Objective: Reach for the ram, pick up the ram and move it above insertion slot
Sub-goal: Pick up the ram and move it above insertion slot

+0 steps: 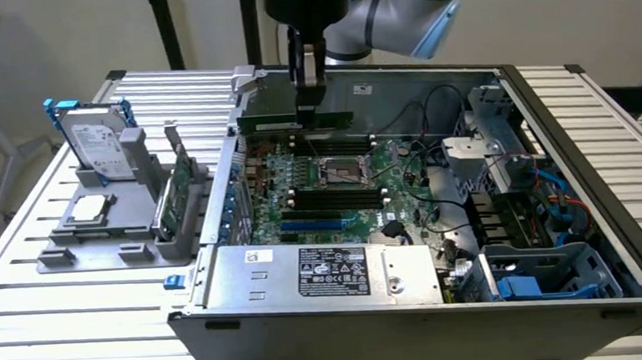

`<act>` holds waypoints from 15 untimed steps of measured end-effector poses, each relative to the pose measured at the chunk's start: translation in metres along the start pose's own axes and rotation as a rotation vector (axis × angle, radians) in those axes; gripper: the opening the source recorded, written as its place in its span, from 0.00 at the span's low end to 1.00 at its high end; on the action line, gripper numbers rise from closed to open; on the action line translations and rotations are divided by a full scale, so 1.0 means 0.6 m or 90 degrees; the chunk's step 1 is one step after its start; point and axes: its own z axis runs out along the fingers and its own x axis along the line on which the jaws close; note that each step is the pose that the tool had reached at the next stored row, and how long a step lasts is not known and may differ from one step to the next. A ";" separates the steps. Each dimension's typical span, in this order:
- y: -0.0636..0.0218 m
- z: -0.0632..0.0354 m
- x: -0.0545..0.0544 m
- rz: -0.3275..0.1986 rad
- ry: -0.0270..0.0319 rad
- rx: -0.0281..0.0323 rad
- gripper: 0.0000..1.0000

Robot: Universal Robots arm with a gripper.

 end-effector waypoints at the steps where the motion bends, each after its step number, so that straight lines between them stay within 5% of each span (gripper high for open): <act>1: -0.005 0.002 -0.005 0.000 0.0000 0.0000 0.13; 10: -0.043 0.018 -0.048 0.000 0.0001 -0.0001 0.13; 15: -0.060 0.029 -0.052 0.009 -0.0002 0.0005 0.13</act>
